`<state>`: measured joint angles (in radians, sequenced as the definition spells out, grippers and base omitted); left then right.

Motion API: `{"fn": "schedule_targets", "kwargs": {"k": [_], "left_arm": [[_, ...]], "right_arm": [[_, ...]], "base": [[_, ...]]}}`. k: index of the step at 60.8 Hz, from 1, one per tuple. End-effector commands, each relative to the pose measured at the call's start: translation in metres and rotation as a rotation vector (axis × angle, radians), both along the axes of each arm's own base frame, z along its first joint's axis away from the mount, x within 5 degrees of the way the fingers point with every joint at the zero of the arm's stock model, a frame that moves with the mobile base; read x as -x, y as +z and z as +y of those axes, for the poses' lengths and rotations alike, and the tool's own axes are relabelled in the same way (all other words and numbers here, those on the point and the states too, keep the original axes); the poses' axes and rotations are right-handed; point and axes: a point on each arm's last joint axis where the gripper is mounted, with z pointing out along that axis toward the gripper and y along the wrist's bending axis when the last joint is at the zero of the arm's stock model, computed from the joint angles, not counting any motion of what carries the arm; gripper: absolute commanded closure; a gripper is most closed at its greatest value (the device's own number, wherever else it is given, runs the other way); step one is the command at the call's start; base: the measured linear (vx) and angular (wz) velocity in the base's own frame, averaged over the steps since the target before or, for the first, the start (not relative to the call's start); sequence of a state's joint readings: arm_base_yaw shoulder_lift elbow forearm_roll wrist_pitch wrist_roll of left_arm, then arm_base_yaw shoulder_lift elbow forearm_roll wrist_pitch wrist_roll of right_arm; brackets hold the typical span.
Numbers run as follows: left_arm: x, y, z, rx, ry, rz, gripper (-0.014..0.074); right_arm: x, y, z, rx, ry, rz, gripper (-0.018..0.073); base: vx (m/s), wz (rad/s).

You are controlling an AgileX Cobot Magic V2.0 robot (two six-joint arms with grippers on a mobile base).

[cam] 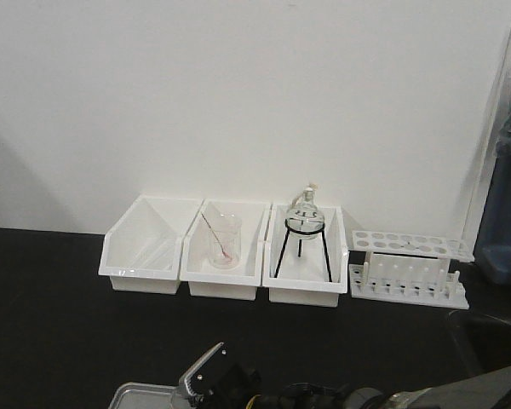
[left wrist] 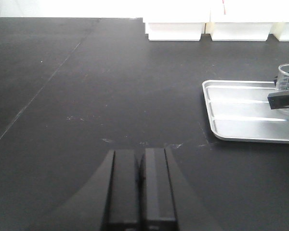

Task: Move beaker to silver tray on left bench
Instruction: 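Lower the held beaker onto the silver tray with the right gripper, then open the right gripper and release the beaker on the silver tray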

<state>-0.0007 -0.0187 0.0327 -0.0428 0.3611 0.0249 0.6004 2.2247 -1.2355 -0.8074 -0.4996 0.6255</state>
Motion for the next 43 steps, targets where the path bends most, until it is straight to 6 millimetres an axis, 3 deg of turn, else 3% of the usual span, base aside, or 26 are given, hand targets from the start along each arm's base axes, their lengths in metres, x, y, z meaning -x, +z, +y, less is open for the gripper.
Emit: {"fn": "schedule_targets", "kwargs": {"k": [1,10,18,31,43], "left_arm": [[-0.002,0.001,0.0,0.009,0.0,-0.065,0.0595],[-0.002,0.001,0.0,0.009,0.0,-0.065,0.0595],[-0.002,0.001,0.0,0.009,0.0,-0.065,0.0595],[-0.002,0.001,0.0,0.009,0.0,-0.065,0.0595],[-0.002,0.001,0.0,0.009,0.0,-0.065,0.0595]], "right_arm": [[-0.004,0.032,0.006,-0.106,0.024,-0.076,0.0305],[-0.003,0.035,0.008,-0.139,0.042,-0.086,0.0134],[-0.002,0.036,0.009,-0.157,0.052,-0.092,0.0041],[-0.002,0.036,0.009,-0.163,0.051,-0.08,0.002],[-0.002,0.052,0.008,-0.176,0.048,-0.105,0.002]], "base": [[0.0,0.0],[0.0,0.0],[0.0,0.0],[0.0,0.0],[0.0,0.0]]}}
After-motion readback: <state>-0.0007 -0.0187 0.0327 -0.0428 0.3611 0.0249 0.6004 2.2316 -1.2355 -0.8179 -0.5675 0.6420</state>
